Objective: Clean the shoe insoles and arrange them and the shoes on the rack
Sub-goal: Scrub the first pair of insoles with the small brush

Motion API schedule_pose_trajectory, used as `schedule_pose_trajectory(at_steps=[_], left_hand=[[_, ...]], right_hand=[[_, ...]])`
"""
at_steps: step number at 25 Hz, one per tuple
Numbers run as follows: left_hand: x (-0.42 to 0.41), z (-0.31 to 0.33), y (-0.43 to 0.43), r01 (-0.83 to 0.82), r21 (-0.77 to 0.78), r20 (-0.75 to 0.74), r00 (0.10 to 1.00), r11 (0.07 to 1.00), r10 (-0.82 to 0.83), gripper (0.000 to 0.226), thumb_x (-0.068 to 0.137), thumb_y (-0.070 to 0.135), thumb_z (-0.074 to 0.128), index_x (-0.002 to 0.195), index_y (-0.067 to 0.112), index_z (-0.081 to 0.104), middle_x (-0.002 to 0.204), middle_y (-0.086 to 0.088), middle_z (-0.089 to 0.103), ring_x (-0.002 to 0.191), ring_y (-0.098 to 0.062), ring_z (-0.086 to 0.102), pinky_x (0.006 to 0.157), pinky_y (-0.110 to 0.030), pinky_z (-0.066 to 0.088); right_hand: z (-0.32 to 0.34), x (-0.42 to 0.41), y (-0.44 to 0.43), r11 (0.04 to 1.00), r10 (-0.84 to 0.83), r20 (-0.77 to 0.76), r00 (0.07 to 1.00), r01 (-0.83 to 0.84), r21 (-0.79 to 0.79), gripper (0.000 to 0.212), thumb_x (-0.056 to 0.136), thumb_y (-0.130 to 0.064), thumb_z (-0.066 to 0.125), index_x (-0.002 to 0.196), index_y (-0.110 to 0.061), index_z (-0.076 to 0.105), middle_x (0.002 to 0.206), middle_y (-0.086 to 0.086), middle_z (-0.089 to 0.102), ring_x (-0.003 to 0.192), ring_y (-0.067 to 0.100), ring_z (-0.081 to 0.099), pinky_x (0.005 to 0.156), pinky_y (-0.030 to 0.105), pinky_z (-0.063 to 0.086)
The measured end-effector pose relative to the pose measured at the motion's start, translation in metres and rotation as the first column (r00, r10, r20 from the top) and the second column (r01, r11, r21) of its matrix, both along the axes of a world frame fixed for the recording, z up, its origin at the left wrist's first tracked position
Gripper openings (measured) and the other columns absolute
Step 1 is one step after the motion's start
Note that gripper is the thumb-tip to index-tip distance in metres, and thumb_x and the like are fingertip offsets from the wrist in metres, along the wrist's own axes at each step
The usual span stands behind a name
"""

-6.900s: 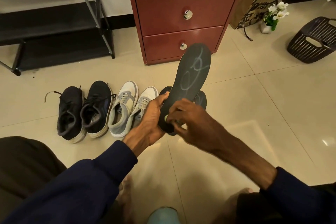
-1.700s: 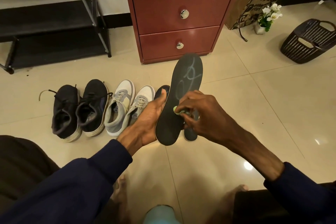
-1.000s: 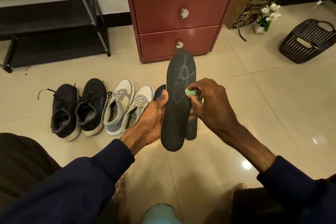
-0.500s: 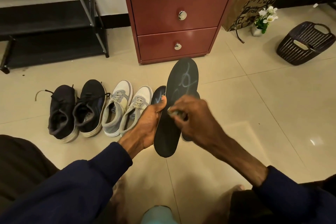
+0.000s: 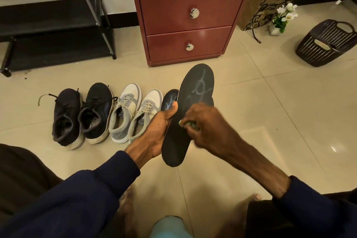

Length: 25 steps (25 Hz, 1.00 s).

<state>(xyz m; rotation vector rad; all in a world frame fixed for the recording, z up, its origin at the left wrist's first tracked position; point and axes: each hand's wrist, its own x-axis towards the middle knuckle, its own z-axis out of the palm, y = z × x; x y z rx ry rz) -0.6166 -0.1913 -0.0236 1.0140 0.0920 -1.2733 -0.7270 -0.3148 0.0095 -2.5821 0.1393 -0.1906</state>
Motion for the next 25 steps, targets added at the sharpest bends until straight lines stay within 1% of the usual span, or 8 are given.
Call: schedule_pose_trajectory(at_steps=[4,8,10,13,18,20,22,25], left_hand=[[-0.002,0.002,-0.002,0.036,-0.002,-0.049,0.998,0.999,-0.036,0.058,0.106,0.050,0.045,0.135,0.004,0.064,0.118,-0.023,0.069,0.091,-0.036,0.069,0.083,-0.044,0.059],[-0.001,-0.002,-0.002,-0.031,0.017,0.036,0.999,0.999,0.030,0.043,0.105,0.046,0.050,0.120,0.014,0.074,0.119,-0.014,0.073,0.094,-0.029,0.073,0.094,-0.045,0.056],[0.001,-0.002,-0.003,-0.025,0.006,0.022,0.999,1.000,0.025,0.048,0.105,0.048,0.048,0.125,0.011,0.072,0.122,-0.017,0.072,0.097,-0.033,0.071,0.101,-0.051,0.052],[0.000,0.000,-0.003,0.026,-0.019,-0.040,0.999,0.999,-0.026,0.063,0.104,0.055,0.047,0.140,0.005,0.060,0.127,-0.023,0.066,0.099,-0.037,0.067,0.092,-0.049,0.054],[0.000,-0.004,-0.002,-0.062,-0.004,0.030,0.998,0.998,0.062,0.042,0.105,0.044,0.050,0.111,0.016,0.080,0.117,-0.014,0.074,0.093,-0.030,0.074,0.095,-0.047,0.055],[0.000,-0.002,-0.003,-0.010,-0.003,-0.002,1.000,1.000,0.010,0.049,0.106,0.048,0.046,0.118,0.011,0.077,0.120,-0.020,0.071,0.093,-0.035,0.071,0.092,-0.048,0.056],[-0.004,0.002,-0.003,0.026,-0.004,-0.016,1.000,1.000,-0.026,0.054,0.107,0.048,0.044,0.117,0.006,0.077,0.119,-0.023,0.070,0.095,-0.037,0.068,0.092,-0.049,0.056],[-0.005,0.002,-0.002,0.022,0.020,0.000,1.000,1.000,-0.022,0.042,0.103,0.045,0.054,0.114,0.013,0.079,0.119,-0.017,0.073,0.094,-0.032,0.072,0.093,-0.048,0.057]], right_hand=[[0.004,0.004,-0.027,0.953,-0.298,0.100,0.949,0.302,-0.029,0.014,0.079,-0.005,0.079,0.093,-0.008,0.077,0.088,0.009,0.067,0.073,0.011,0.051,0.068,0.015,0.047],[0.000,-0.008,0.016,1.000,-0.012,-0.024,1.000,0.011,-0.012,0.017,0.080,-0.006,0.077,0.096,-0.011,0.077,0.093,0.006,0.068,0.086,0.019,0.060,0.076,0.028,0.049],[0.000,-0.001,-0.006,0.995,-0.100,0.009,0.995,0.100,-0.008,0.017,0.080,-0.005,0.077,0.096,-0.010,0.077,0.092,0.008,0.068,0.084,0.020,0.060,0.074,0.026,0.047],[0.002,0.003,-0.031,0.944,-0.326,0.075,0.942,0.329,-0.029,0.015,0.081,-0.007,0.078,0.095,-0.007,0.077,0.092,0.010,0.069,0.079,0.014,0.055,0.073,0.022,0.046],[0.003,-0.005,0.007,1.000,-0.005,-0.047,0.999,0.006,0.008,0.015,0.081,-0.008,0.078,0.096,-0.012,0.078,0.093,0.005,0.069,0.082,0.015,0.059,0.075,0.026,0.051],[0.002,0.002,-0.019,0.987,-0.163,0.008,0.987,0.163,-0.001,0.014,0.083,-0.009,0.076,0.097,-0.011,0.078,0.094,0.005,0.068,0.079,0.014,0.059,0.071,0.018,0.049],[0.003,0.004,-0.036,0.947,-0.316,0.073,0.946,0.320,-0.043,0.013,0.082,-0.010,0.076,0.095,-0.012,0.078,0.093,0.005,0.068,0.080,0.016,0.060,0.072,0.023,0.052],[0.001,0.000,-0.007,0.984,-0.179,0.016,0.984,0.179,0.002,0.013,0.080,-0.008,0.077,0.092,-0.013,0.078,0.091,0.004,0.068,0.082,0.019,0.062,0.072,0.027,0.052]])
